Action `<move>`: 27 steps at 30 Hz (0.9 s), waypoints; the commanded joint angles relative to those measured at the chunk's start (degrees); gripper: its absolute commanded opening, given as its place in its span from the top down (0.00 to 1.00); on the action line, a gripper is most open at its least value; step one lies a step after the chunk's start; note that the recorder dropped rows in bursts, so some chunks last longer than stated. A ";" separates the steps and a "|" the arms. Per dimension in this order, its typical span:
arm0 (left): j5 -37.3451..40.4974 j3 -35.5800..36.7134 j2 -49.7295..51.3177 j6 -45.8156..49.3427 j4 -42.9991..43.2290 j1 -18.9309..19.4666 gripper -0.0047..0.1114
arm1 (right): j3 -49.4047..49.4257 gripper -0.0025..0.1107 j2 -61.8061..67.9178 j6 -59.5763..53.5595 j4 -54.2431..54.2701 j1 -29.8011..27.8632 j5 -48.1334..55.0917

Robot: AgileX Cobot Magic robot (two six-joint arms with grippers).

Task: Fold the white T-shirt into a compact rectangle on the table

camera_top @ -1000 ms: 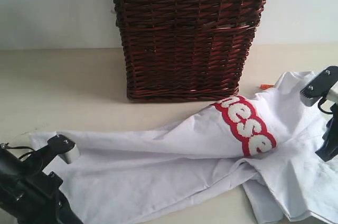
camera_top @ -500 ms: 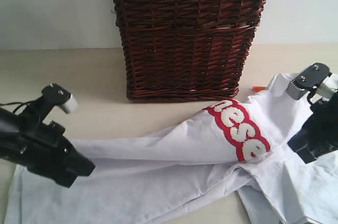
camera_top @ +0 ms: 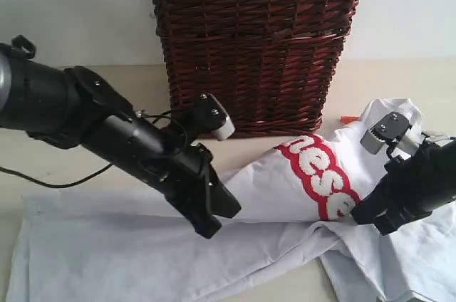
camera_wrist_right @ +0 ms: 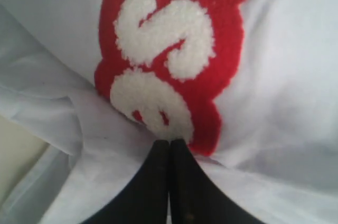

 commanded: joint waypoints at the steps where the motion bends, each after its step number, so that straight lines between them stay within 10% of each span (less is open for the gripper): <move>1: -0.10 -8.00 6.67 -1.54 -0.98 -1.42 0.96 | 0.18 0.98 1.12 -0.47 -0.86 -0.16 1.53; 14: 19.42 -16.84 10.73 -12.18 -1.07 -2.41 0.96 | 0.29 0.98 3.10 0.16 -2.25 -0.16 -0.68; 27: 12.20 -16.84 16.16 -11.68 1.03 -7.83 0.96 | 0.29 0.98 3.30 2.77 -7.52 -0.16 -0.90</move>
